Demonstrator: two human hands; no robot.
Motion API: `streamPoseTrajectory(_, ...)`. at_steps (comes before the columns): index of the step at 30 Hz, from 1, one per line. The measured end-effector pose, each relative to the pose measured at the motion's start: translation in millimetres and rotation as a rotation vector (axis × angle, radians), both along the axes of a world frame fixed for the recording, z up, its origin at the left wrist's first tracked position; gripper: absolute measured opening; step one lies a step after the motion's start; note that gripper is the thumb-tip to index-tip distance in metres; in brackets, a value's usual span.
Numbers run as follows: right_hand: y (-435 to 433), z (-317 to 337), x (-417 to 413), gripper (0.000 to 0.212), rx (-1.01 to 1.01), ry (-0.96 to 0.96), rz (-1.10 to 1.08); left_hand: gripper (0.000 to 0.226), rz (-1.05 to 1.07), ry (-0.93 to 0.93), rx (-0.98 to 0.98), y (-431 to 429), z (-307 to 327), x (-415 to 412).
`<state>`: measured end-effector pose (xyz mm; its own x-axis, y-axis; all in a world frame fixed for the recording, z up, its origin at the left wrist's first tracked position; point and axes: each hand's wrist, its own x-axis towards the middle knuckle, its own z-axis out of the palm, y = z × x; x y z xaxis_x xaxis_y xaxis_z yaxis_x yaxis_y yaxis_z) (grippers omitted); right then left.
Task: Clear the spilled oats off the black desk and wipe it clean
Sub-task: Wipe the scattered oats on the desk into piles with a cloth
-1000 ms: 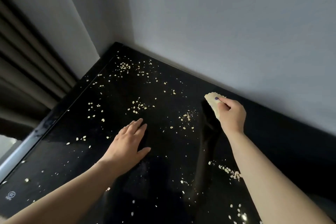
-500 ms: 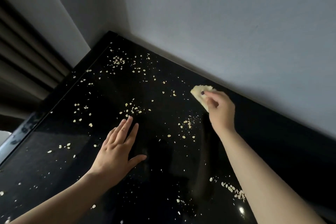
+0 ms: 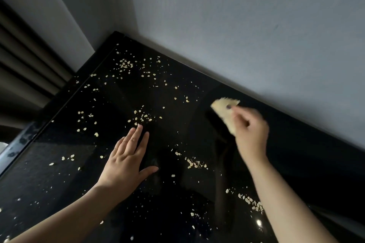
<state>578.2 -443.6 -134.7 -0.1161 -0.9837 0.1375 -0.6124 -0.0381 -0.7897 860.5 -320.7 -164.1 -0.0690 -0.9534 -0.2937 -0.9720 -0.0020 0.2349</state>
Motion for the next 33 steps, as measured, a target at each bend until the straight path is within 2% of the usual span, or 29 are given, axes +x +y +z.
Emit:
streamPoseTrajectory(3, -48.4, -12.2, -26.4, 0.021, -0.004, 0.018, -0.284, 0.090, 0.006, -0.007, -0.006, 0.2, -0.5, -0.3)
streamPoseTrajectory(6, -67.4, -29.5, -41.1, 0.024, 0.130, 0.016, -0.366, 0.090, 0.003, -0.013, -0.014, 1.1, -1.7, -0.3)
streamPoseTrajectory(10, -50.7, -30.7, -25.7, 0.022, 0.158, 0.092, -0.167, 0.090, -0.007, -0.025, -0.033, 0.9, -5.5, 0.5)
streamPoseTrajectory(15, 31.6, -37.3, 13.8, 0.022, 0.095, 0.055, 0.124, 0.090, -0.001, -0.021, -0.032, 0.6, -6.0, -0.5)
streamPoseTrajectory(18, 78.5, -30.8, 33.2, 0.024, 0.207, -0.002, 0.228, 0.090, -0.006, -0.031, -0.026, 1.4, -5.7, -0.5)
streamPoseTrajectory(20, 89.4, -20.1, 40.0, 0.025, 0.296, -0.107, 0.213, 0.090, -0.001, -0.031, -0.029, 0.9, -5.4, -0.7)
streamPoseTrajectory(23, 66.4, -5.0, 38.9, 0.023, 0.200, -0.180, 0.097, 0.090, 0.002, -0.035, -0.038, 0.2, -5.5, -1.2)
streamPoseTrajectory(27, -18.7, -4.6, 33.8, 0.020, 0.039, -0.087, -0.081, 0.090, -0.002, -0.051, -0.053, 1.4, -6.1, -0.9)
streamPoseTrajectory(30, -79.4, -16.5, 40.5, 0.024, 0.051, -0.029, -0.147, 0.090, 0.002, -0.057, -0.062, 0.9, -6.9, -1.3)
streamPoseTrajectory(33, -96.1, -30.6, 56.8, 0.025, 0.108, 0.065, -0.145, 0.090, -0.002, -0.057, -0.062, 0.1, -7.5, -1.2)
